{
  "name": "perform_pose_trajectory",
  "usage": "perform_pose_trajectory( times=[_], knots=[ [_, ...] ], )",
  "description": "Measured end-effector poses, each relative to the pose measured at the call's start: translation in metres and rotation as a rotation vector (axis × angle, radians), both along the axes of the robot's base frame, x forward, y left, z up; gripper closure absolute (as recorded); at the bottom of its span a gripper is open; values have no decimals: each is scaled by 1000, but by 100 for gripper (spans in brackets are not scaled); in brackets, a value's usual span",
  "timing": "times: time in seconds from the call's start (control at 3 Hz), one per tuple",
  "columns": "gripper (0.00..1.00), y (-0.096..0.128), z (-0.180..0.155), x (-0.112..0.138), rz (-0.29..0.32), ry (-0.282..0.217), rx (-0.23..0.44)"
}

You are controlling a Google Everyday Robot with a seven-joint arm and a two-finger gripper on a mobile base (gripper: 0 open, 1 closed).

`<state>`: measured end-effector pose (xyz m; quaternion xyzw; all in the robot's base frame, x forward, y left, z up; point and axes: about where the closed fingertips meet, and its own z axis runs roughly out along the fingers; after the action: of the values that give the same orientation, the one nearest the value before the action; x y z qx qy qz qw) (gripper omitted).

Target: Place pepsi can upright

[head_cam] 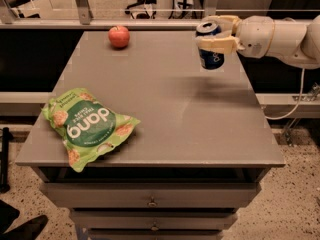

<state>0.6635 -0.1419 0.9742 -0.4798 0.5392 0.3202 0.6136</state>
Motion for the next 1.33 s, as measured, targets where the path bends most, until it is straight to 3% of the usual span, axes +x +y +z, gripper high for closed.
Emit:
perform_pose_trajectory(
  times=[0.67, 1.0, 1.33],
  knots=[
    [100, -15, -18, 13, 35, 29, 124],
    [95, -20, -28, 17, 54, 34, 138],
    [81, -25, -38, 20, 75, 44, 143]
  ],
)
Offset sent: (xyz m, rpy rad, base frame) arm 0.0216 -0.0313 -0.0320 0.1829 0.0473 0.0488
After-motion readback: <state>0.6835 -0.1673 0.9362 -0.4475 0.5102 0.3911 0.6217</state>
